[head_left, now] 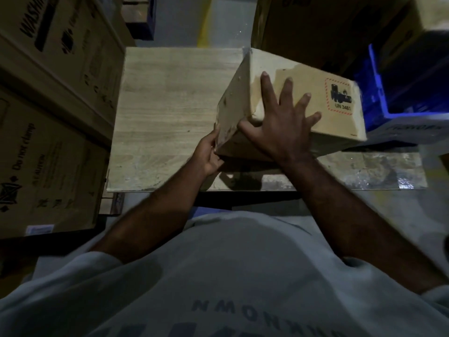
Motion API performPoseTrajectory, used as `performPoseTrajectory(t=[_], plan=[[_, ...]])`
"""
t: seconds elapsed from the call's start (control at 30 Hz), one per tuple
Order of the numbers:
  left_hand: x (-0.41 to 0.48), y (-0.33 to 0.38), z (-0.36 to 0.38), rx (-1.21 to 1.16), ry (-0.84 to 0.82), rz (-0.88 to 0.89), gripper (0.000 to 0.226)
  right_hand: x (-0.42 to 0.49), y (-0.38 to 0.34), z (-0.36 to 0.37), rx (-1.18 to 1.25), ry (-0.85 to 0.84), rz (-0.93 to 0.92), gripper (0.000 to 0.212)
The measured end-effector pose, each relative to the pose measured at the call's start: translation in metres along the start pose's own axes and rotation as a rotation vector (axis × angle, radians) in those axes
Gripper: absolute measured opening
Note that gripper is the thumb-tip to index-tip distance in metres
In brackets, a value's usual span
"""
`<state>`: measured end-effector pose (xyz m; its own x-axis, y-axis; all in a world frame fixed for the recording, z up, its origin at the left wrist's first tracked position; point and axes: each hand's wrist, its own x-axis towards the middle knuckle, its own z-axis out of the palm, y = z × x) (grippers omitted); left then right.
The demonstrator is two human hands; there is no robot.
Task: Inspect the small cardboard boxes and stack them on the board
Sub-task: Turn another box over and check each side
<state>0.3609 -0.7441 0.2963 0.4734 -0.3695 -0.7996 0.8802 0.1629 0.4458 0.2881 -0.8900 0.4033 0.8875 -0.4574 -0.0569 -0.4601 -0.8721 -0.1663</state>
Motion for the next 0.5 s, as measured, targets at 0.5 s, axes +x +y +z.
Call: performPoseTrajectory(t=[0.5], plan=[[-0.022,0.064,0.032,0.000,0.260,0.624,0.068,0.012,0.019,-0.029,0.749,0.386,-0.018,0.086]])
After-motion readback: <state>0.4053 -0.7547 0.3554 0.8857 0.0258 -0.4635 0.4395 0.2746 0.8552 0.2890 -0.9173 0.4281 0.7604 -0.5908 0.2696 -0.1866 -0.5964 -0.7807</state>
